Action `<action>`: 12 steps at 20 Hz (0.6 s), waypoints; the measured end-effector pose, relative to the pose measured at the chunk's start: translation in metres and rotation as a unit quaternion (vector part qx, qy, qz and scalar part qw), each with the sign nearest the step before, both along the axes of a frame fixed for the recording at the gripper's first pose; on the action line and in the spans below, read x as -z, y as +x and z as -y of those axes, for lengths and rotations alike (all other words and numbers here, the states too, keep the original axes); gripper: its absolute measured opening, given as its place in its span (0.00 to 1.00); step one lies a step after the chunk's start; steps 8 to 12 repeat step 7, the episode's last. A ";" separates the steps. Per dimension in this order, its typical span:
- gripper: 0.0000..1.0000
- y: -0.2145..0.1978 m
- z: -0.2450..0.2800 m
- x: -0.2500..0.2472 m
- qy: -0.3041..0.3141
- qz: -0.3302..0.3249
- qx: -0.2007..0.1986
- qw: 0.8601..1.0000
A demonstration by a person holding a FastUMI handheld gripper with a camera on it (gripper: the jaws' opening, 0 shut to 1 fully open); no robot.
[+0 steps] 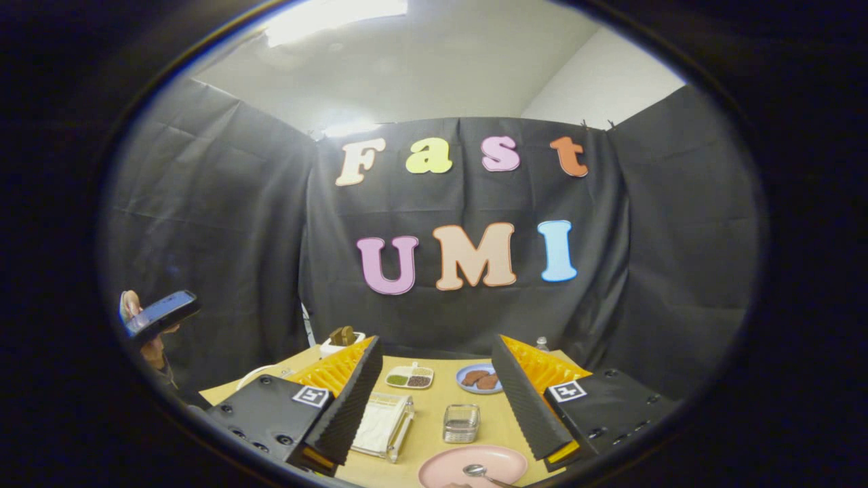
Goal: Take the plate from the dish rack, then take the spoon from the basket and place it into the plate.
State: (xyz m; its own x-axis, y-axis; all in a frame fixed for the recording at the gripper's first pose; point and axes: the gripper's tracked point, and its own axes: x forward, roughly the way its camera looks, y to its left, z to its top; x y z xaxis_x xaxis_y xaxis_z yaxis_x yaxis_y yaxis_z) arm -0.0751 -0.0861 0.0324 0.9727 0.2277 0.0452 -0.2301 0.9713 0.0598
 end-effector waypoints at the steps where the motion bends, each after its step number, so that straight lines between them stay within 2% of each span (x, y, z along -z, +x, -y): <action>1: 1.00 0.000 0.001 0.000 -0.001 -0.001 0.000 1.000; 12: 1.00 -0.003 0.001 -0.005 -0.006 0.003 -0.003 1.000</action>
